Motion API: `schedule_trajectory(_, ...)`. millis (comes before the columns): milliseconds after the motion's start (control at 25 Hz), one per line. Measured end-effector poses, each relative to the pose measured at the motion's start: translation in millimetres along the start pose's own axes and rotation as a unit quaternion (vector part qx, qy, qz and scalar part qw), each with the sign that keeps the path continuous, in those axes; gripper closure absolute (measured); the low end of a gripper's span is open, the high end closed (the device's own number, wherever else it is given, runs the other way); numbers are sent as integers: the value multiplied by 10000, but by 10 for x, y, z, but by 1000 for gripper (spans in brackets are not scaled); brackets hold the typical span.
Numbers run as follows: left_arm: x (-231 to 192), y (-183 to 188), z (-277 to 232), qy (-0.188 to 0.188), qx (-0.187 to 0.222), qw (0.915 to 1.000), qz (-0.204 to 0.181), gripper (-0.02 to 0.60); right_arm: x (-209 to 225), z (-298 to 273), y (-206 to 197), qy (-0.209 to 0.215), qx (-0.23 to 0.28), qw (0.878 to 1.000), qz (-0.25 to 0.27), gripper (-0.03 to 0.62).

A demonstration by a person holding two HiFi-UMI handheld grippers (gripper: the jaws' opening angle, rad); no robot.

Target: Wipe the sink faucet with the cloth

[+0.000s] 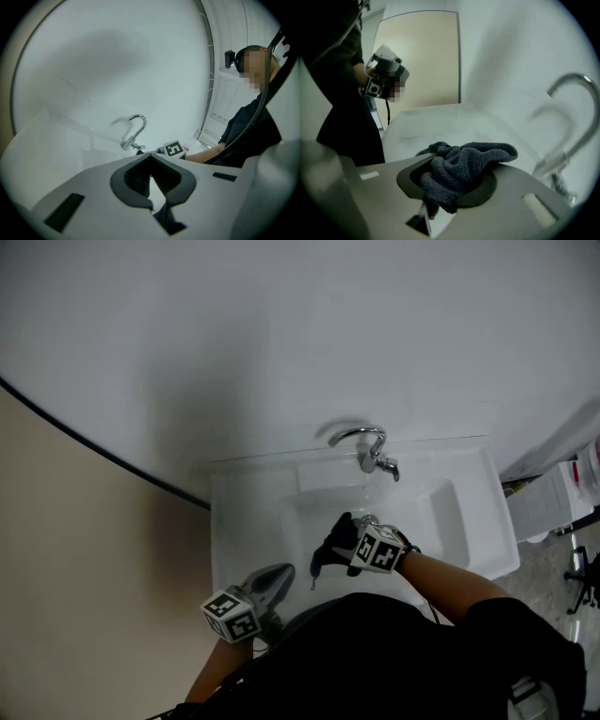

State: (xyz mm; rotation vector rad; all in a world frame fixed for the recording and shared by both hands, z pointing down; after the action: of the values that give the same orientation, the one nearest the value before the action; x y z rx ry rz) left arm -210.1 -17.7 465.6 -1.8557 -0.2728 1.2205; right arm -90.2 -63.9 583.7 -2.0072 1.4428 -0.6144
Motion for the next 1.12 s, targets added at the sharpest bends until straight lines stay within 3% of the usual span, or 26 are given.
schedule_trajectory(120,-89,157,51,-124,-8,9995,-283,588,25,441,-351,-518,375,9860,-1542,494)
schedule_trajectory(280,-115,303,47,-260,38,9986,-467,589,113,1194,-666,-1380,1247,9380,-2926,494)
schedule_trajectory(400,-46,360,-44,-308,117,9980,-540,588,178,1735,-802,-1828,1878,9026,-3415,494)
schedule_trajectory(560,128,380,-116,-203,298,9968,-718,589,266,2211,-904,-1971,2509,8801,-3516,494)
schedule_trajectory(800,420,442,-268,360,630,9929,-944,588,512,2678,-744,-1481,3103,8884,-3042,494)
schedule_trajectory(960,854,428,-705,265,677,9900,-1207,589,558,3038,-127,-534,3711,8897,-2607,494)
schedule_trajectory(1040,1094,451,-987,116,634,9848,-1613,589,523,3194,266,62,3972,8831,-2497,494)
schedule_trajectory(1120,1291,456,-1211,75,575,9679,-2447,589,403,3318,629,810,4215,8670,-2531,494)
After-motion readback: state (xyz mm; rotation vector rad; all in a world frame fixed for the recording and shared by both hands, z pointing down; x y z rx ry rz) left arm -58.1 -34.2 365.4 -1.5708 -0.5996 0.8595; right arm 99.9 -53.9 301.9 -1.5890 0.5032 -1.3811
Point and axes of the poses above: the fingertips, and each gripper's own axes: z backward along the fingers, x to its right, y out of its top, the point moved 2 cm from there along z, backward along the fingers, and after that the axes turned 3 degrees about x, right-handed, at the moved point
